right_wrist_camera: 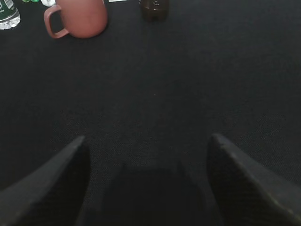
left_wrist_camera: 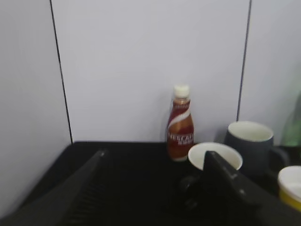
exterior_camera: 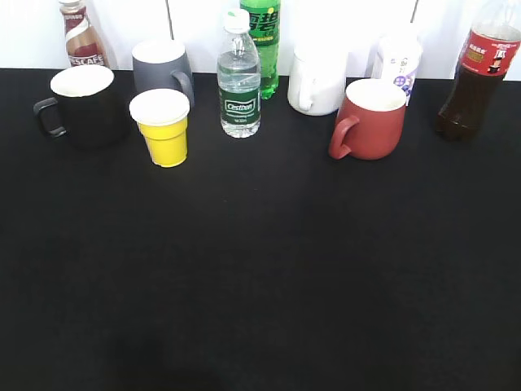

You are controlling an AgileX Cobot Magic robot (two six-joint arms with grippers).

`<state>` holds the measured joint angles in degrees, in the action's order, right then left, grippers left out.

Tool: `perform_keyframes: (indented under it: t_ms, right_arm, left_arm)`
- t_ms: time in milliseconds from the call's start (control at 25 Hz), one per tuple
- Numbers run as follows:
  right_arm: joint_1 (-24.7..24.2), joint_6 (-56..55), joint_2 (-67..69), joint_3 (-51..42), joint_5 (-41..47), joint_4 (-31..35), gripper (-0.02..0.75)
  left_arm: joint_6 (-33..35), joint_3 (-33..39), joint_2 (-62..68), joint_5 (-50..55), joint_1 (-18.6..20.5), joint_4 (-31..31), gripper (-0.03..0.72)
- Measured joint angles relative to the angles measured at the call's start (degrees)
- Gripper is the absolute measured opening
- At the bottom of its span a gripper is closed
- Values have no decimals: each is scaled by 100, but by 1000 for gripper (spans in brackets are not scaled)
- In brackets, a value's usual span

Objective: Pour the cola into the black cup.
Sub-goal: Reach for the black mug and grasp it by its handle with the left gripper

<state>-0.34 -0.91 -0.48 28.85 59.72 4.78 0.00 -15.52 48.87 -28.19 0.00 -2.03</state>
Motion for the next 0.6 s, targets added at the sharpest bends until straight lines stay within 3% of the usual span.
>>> perform_keyframes:
  t_ms: [80, 200, 280, 600]
  right_arm:
    - [0, 0, 0, 0, 0, 0, 582]
    - [0, 0, 0, 0, 0, 0, 582]
    - [0, 0, 0, 0, 0, 0, 582]
    - [0, 0, 0, 0, 0, 0, 582]
  left_arm:
    - [-192, 0, 1467, -986, 0, 117, 440]
    - [-559, -5, 3345, -2613, -9, 951, 417]
    - [-615, -233, 4388, -3325, -16, 1105, 382]
    - [-627, -1630, 6123, -3656, -16, 1037, 372]
